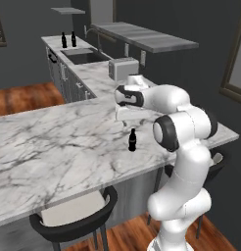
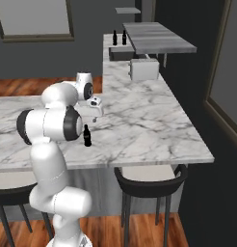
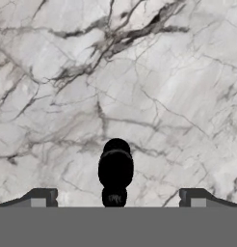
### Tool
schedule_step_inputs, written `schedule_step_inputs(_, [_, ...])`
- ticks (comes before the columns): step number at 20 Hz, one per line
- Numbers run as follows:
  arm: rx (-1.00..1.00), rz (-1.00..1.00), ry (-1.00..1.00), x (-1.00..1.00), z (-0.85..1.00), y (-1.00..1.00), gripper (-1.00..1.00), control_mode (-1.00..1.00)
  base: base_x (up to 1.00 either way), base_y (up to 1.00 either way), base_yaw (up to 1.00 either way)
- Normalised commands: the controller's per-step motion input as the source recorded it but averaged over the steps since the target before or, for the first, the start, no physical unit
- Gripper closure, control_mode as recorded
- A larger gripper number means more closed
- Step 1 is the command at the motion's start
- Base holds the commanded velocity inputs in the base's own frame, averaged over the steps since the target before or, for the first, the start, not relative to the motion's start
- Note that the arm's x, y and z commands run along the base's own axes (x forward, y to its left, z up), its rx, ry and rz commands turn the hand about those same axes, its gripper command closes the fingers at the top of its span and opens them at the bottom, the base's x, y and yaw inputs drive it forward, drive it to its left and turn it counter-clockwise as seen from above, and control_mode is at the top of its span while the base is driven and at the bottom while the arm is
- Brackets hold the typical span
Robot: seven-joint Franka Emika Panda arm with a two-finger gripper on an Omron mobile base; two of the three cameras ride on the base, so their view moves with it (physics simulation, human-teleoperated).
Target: Place the large bottle from the dining counter next to the other large bottle outside the sink, and place the small bottle from the dining counter next to the other small bottle inside the sink.
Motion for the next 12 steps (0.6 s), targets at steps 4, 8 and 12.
schedule_step_inputs(4, [0.0, 0.0, 0.1, 0.04, -0.01, 0.16, -1.0, -1.0, 0.0, 0.0, 0.0])
schedule_step_inputs(8, [0.0, 0.0, 0.12, 0.0, 0.0, 0.1, -1.0, -1.0, 0.0, 0.0, 0.0])
schedule_step_inputs(12, [0.0, 0.0, 0.08, 0.0, 0.0, 0.0, -1.0, -1.0, 0.0, 0.0, 0.0])
